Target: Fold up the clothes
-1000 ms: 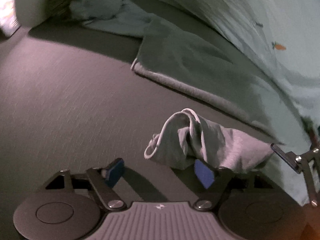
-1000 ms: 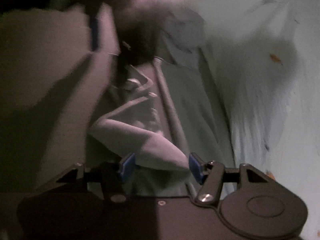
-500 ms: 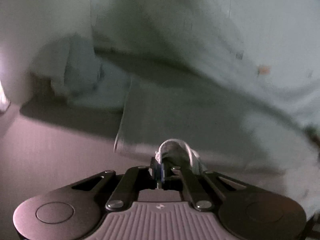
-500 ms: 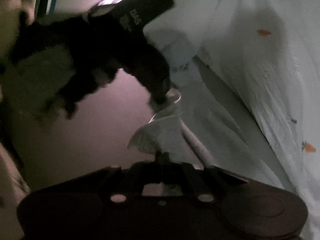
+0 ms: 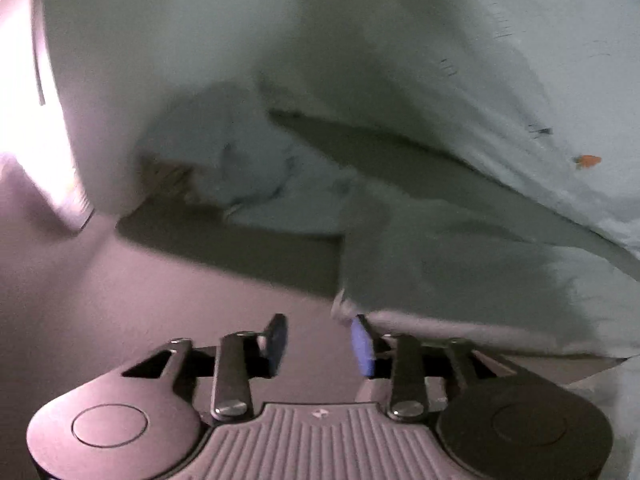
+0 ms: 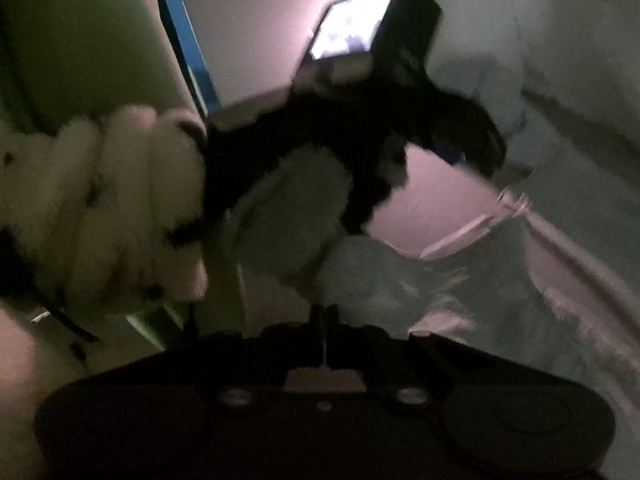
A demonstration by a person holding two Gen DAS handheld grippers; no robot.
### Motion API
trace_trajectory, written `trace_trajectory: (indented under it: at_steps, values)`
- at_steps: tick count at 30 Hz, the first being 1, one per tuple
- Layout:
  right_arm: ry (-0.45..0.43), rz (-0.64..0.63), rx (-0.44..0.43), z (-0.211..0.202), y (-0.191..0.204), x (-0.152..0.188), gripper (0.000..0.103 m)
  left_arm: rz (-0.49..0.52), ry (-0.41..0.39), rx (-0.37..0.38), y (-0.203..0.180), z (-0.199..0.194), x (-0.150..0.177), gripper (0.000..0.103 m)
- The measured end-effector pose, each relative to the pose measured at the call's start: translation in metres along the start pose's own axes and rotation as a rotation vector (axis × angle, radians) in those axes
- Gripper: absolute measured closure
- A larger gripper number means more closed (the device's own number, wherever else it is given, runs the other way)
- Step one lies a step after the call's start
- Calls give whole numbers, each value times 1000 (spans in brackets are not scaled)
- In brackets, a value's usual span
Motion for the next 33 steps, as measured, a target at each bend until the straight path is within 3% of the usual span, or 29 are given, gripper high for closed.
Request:
trace_trajectory:
  at_steps: [1, 2, 4, 9, 14, 16, 18, 19, 24, 28, 31, 33]
  values:
    - [-5, 20, -13, -3, -1, 2, 91, -15, 9, -5, 5, -3, 3, 58]
    - [-15, 47, -19, -7, -4, 3, 74, -27, 18, -6, 9, -6, 6, 54]
    - [-33, 96, 10, -16, -10, 7, 54, -50, 36, -5, 16, -14, 13, 47]
    - [-63, 240, 118, -35, -35, 22, 55, -56, 121, 92, 6, -16, 38, 37]
    - [-85, 380, 225, -52, -65, 38, 55, 46, 166, 146, -30, -3, 61, 37]
    - [-85, 407, 271, -57, -75, 46, 55, 85, 141, 112, -42, 2, 68, 45]
    - [-88, 434, 320, -64, -82, 53, 55, 185, 92, -13, -52, 6, 69, 98]
    - [-91, 454, 344, -69, -86, 57, 55, 204, 90, -43, -52, 7, 67, 101]
    - [-133, 558, 484, -106, -107, 86, 56, 18, 115, -72, -27, 16, 53, 101]
    - [-201, 707, 622, -153, -135, 124, 55, 62, 110, -283, -21, 19, 49, 98]
    - [-274, 827, 731, -196, -161, 157, 51, -123, 126, -229, -1, 7, 41, 91]
    - [-318, 892, 816, -228, -180, 182, 42, -182, 99, -189, -6, -10, 38, 76]
Point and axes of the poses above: each gripper's, at about its wrist camera, not at the fingertips, and z roughly the way its jaws point, y to its left, x to its underside, the point moved 2 cm from there along z, roughly the way its jaws point, and after that the axes turned 6 degrees about -y, right-handed, at the moved point
